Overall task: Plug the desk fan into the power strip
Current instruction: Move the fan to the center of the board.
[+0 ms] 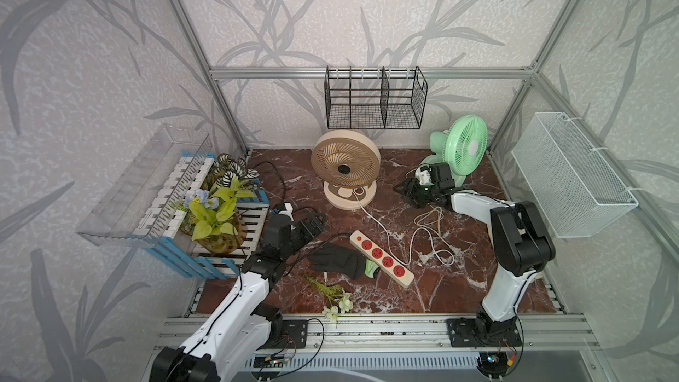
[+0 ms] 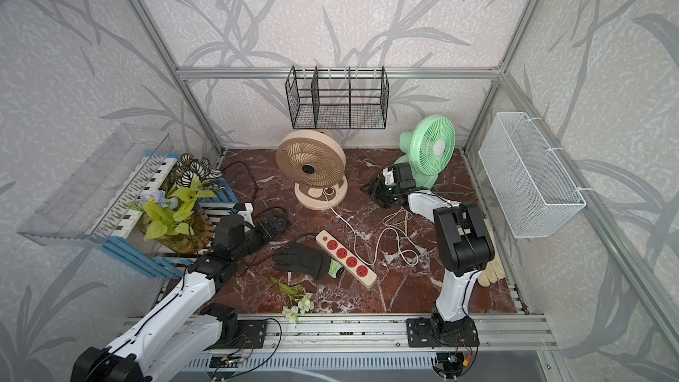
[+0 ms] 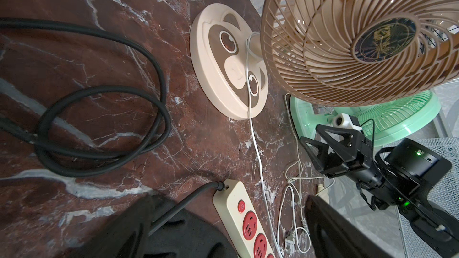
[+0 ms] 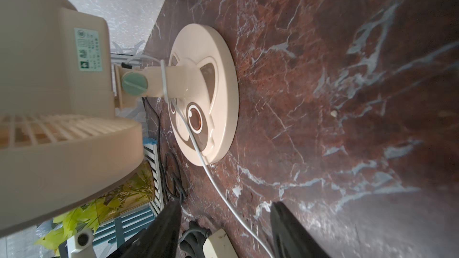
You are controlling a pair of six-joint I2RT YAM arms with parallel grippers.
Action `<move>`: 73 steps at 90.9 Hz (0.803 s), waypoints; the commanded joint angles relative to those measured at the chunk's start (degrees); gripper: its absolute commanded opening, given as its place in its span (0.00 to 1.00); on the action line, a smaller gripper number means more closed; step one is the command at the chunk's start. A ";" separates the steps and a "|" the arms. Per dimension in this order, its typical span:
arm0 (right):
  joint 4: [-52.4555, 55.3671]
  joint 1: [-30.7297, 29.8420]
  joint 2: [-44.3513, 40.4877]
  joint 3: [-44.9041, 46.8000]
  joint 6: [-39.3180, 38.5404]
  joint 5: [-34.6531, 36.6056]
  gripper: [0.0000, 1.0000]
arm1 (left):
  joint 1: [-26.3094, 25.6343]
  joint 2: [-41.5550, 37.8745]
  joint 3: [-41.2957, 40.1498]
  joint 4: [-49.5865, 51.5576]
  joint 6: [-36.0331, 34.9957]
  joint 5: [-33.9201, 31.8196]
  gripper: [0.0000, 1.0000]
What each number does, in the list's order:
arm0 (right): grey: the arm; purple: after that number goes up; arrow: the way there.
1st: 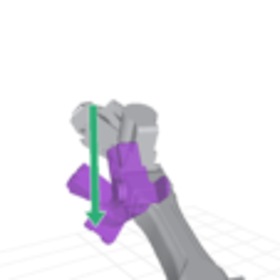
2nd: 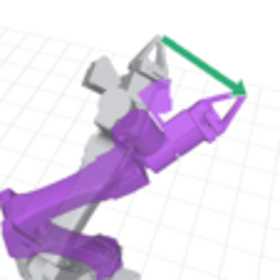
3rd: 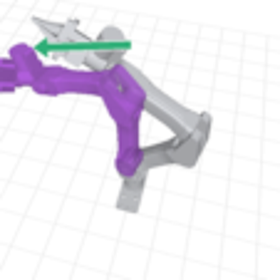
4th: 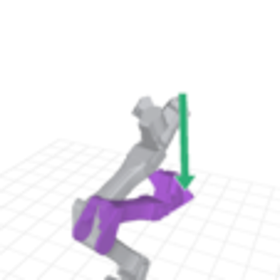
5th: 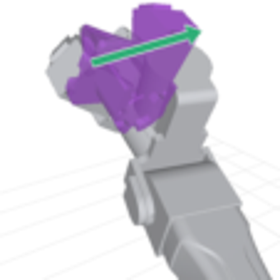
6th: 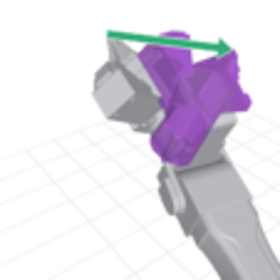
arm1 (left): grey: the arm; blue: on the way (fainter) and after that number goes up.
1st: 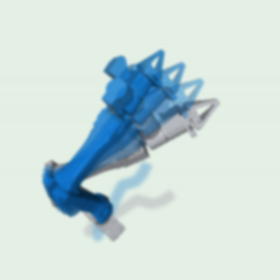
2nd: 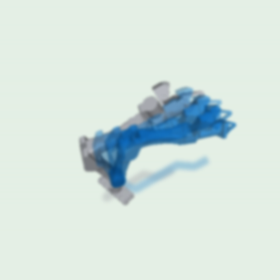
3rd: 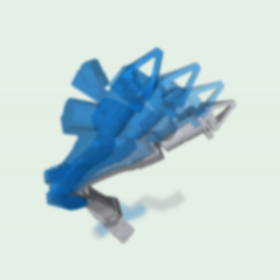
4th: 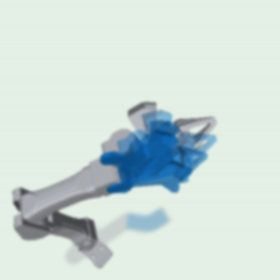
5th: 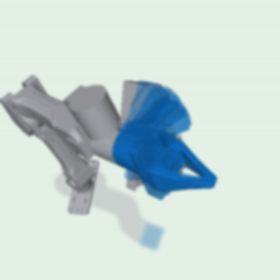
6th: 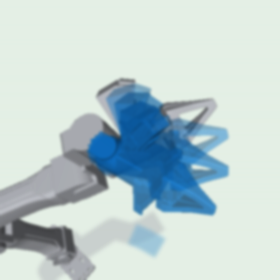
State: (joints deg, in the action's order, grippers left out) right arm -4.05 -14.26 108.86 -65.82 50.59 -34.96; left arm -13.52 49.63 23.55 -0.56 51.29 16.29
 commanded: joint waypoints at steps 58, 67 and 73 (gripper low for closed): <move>1.84 -5.74 28.35 -29.67 7.74 -3.86 0.47 | -0.10 2.94 1.83 -1.02 -1.46 -0.30 1.00; 2.51 -7.30 30.29 -33.01 8.55 -3.76 0.45 | -0.10 3.40 1.76 -1.35 -1.58 -0.38 1.00; 3.03 -8.61 31.68 -35.43 8.97 -3.51 0.44 | -0.09 3.62 1.60 -1.82 -1.53 -0.41 1.00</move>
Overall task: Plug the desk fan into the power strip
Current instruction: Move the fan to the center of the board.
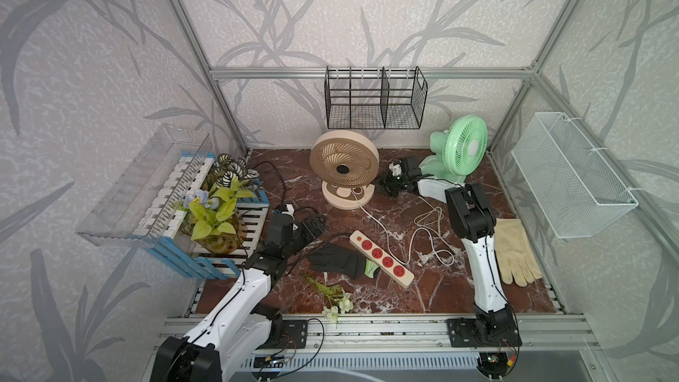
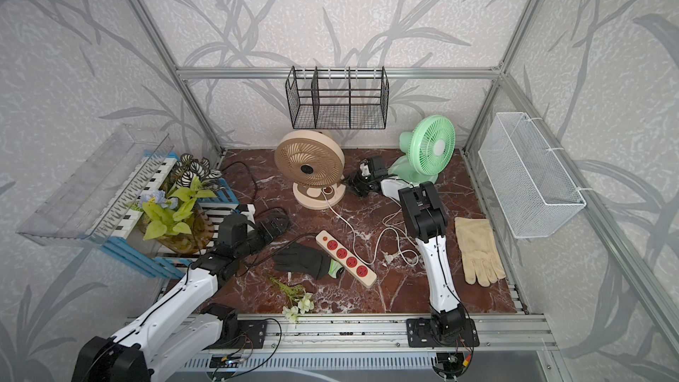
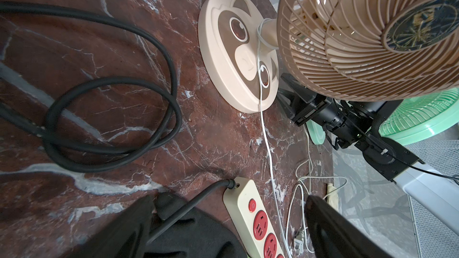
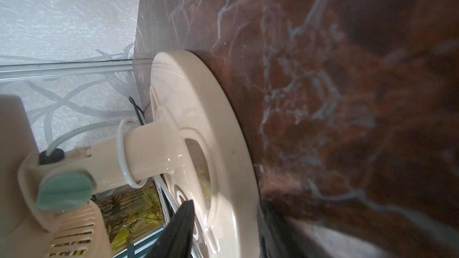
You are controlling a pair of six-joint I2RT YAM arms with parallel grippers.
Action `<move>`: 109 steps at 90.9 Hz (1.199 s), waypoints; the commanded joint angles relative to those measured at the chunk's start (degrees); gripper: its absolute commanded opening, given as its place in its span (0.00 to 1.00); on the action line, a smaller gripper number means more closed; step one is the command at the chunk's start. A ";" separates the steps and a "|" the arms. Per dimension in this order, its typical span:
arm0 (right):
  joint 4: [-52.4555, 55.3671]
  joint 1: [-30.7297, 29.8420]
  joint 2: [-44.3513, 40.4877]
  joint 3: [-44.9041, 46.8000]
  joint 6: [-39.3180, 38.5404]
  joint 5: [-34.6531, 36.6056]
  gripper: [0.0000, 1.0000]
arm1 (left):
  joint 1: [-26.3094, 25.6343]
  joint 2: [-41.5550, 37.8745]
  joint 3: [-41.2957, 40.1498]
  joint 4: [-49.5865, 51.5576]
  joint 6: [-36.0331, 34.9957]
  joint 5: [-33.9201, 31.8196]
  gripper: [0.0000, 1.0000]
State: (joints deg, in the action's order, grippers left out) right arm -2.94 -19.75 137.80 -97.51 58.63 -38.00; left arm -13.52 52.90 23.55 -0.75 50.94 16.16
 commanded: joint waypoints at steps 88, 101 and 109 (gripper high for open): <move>10.49 -8.53 31.02 -52.37 7.35 0.03 0.45 | 0.03 18.63 10.58 -7.03 -3.94 2.85 0.64; 10.80 -9.36 27.09 -49.44 4.49 0.08 0.46 | 0.07 24.17 12.92 -8.65 -3.62 4.07 0.55; 10.65 -10.14 28.70 -51.24 5.83 -1.09 0.46 | 0.04 25.15 13.82 -8.53 -3.97 2.63 0.54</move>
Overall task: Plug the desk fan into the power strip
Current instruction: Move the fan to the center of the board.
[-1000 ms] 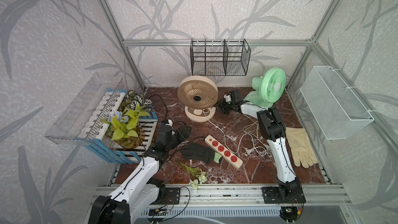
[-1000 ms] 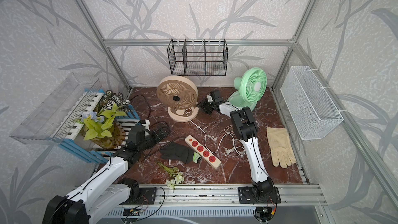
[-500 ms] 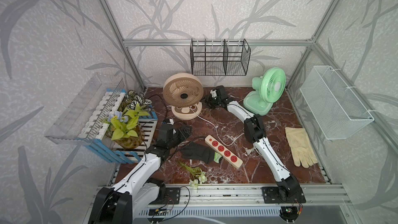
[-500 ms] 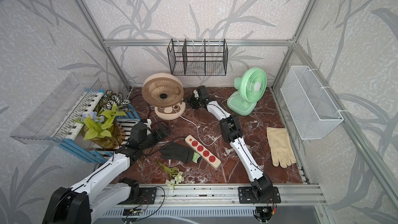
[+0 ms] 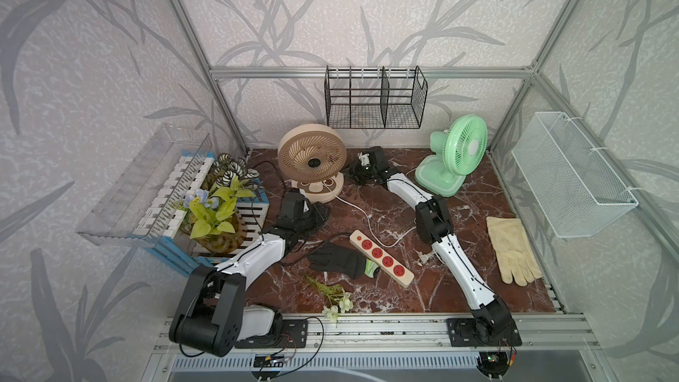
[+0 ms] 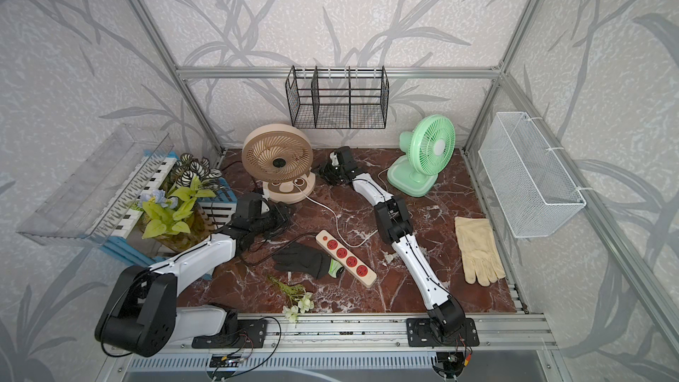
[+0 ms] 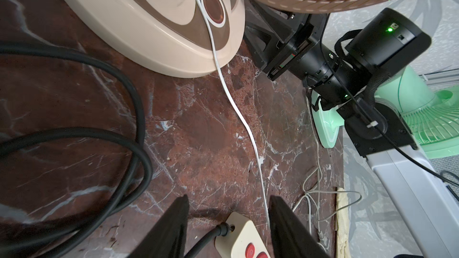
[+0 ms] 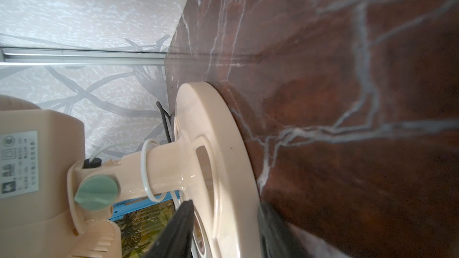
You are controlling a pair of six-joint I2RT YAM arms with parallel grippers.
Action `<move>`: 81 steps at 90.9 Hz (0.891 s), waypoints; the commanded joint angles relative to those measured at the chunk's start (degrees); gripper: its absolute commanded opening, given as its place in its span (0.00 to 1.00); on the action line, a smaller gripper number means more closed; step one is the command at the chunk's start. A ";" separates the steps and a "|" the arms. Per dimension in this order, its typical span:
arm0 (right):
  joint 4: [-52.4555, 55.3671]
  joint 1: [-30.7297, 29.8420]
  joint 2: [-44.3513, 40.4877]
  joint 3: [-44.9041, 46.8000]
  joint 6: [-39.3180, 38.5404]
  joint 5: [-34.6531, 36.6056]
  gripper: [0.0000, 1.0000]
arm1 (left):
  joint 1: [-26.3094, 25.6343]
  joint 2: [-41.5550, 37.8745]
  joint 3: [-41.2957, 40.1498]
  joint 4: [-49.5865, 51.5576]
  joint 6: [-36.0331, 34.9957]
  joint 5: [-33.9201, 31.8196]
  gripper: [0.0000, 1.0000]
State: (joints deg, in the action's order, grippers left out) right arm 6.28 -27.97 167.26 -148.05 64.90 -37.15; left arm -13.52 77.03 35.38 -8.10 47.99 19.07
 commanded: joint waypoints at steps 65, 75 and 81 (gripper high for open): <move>-4.20 -1.35 -9.61 11.64 -0.56 -2.51 0.56 | 3.24 4.41 7.61 6.64 -6.60 -6.16 0.46; -4.77 0.59 -16.73 18.21 -2.84 -2.47 0.61 | 3.61 6.31 7.70 6.78 -7.10 -7.69 0.45; -4.68 1.23 -21.22 22.98 -4.75 -2.34 0.62 | 3.70 8.08 8.27 6.57 -7.56 -8.32 0.44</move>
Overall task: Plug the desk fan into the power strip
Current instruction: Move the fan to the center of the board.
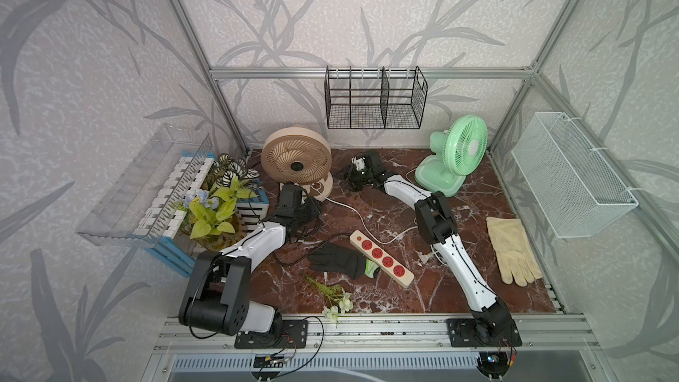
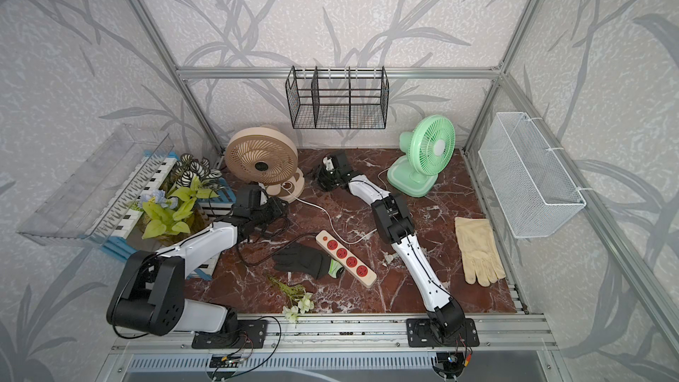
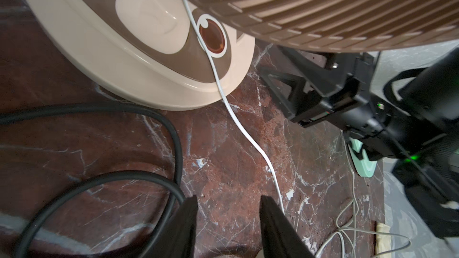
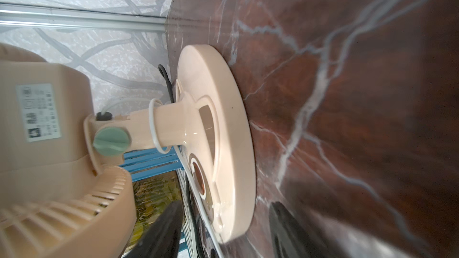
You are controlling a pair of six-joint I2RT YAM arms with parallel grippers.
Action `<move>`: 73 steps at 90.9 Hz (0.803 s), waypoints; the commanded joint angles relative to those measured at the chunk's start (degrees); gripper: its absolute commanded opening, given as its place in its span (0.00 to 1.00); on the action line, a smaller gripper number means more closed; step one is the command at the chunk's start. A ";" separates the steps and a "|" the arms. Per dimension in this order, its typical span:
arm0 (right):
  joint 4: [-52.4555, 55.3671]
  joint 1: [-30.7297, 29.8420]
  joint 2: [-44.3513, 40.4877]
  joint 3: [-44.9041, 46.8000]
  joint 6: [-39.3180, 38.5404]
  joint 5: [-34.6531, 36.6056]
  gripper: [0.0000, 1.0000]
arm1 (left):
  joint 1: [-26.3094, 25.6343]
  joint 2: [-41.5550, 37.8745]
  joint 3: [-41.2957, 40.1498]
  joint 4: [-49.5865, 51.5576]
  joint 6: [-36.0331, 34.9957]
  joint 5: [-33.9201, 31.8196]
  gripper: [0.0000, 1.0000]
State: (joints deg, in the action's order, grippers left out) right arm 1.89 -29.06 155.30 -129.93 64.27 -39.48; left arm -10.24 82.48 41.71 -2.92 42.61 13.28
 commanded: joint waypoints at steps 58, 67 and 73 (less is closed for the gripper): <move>0.18 2.95 -50.90 61.58 -19.73 0.61 0.63 | 0.72 24.20 16.27 1.38 -5.66 -9.45 0.33; 2.73 2.87 -56.54 66.55 -23.16 2.01 0.64 | 0.85 26.52 18.53 1.63 -6.31 -10.27 0.32; 4.66 2.83 -60.02 68.81 -24.75 2.63 0.65 | 0.99 27.71 20.29 1.97 -6.78 -10.58 0.32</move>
State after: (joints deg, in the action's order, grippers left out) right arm 3.51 -26.24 101.91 -63.61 45.01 -38.35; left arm -9.80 107.57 59.02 -0.73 38.00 4.91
